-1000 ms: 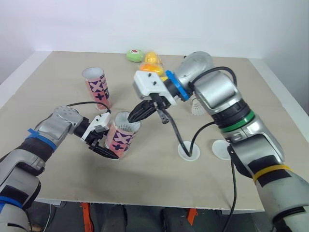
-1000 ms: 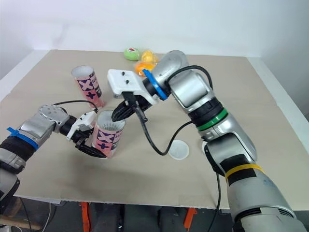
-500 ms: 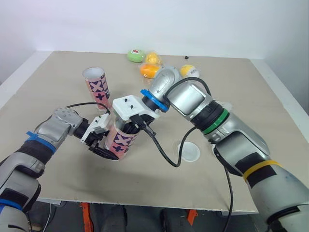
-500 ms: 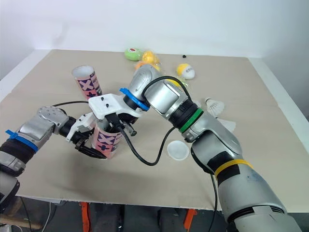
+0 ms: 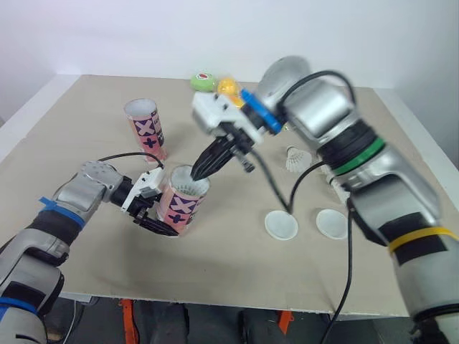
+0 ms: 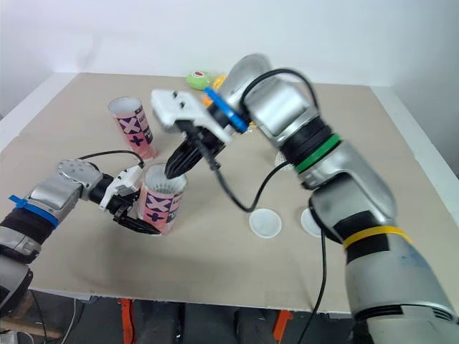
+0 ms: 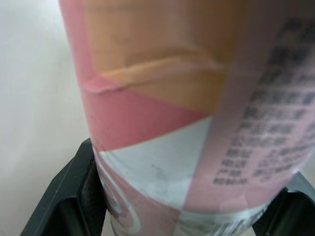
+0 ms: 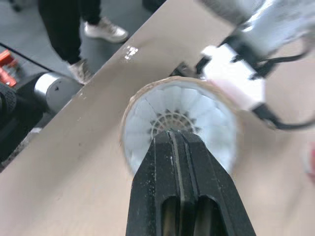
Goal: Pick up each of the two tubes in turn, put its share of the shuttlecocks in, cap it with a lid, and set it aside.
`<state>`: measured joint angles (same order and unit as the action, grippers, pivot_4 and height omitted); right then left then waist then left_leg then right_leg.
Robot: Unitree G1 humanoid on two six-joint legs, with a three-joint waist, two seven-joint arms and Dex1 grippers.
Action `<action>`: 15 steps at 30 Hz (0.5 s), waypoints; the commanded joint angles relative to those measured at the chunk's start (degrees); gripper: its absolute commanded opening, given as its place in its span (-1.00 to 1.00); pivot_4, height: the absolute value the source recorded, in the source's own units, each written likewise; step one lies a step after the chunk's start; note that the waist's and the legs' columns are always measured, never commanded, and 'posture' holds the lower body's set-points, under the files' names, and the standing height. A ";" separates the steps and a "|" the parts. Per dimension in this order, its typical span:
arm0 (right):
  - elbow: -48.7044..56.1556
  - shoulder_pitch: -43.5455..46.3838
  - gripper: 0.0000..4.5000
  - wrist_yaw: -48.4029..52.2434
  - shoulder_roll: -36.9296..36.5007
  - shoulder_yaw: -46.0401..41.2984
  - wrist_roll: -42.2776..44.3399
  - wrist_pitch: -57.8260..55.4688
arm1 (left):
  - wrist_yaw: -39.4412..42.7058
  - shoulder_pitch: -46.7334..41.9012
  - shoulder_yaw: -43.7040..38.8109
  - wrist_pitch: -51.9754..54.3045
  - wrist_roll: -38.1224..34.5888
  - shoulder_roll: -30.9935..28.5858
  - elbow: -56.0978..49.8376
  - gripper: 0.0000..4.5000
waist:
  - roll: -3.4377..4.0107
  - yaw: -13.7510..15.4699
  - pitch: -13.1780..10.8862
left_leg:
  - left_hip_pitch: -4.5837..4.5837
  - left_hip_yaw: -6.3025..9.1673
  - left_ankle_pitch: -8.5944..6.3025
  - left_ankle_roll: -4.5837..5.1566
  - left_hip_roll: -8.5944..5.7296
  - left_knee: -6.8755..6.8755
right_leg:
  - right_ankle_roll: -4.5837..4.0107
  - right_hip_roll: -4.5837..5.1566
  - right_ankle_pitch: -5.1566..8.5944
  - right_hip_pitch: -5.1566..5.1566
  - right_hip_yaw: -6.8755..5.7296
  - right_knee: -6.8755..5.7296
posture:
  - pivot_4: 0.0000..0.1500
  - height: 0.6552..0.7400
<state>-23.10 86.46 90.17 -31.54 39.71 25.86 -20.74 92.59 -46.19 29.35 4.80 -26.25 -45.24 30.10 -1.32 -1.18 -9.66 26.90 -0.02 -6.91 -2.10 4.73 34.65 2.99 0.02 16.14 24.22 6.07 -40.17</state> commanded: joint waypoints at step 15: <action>26.56 -25.67 0.99 -0.17 -25.77 -13.05 -7.46 -7.84 | -5.15 9.08 -14.73 -7.51 1.33 17.46 -2.47 0.45 | 0.38 -0.30 -0.24 | 0.05 0.01 -0.11 -0.10 -0.06 -0.06 | -0.03 0.02 0.15 0.05 0.03 0.04 | 1.00 0.81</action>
<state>0.32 61.52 89.70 -55.32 29.51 19.75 -27.88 88.95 -37.87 17.25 -1.54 -24.74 -28.69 29.54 -0.94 -1.48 -9.90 26.93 -0.02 -7.02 -2.20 4.67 34.60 2.96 0.03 16.28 24.27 6.10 -40.16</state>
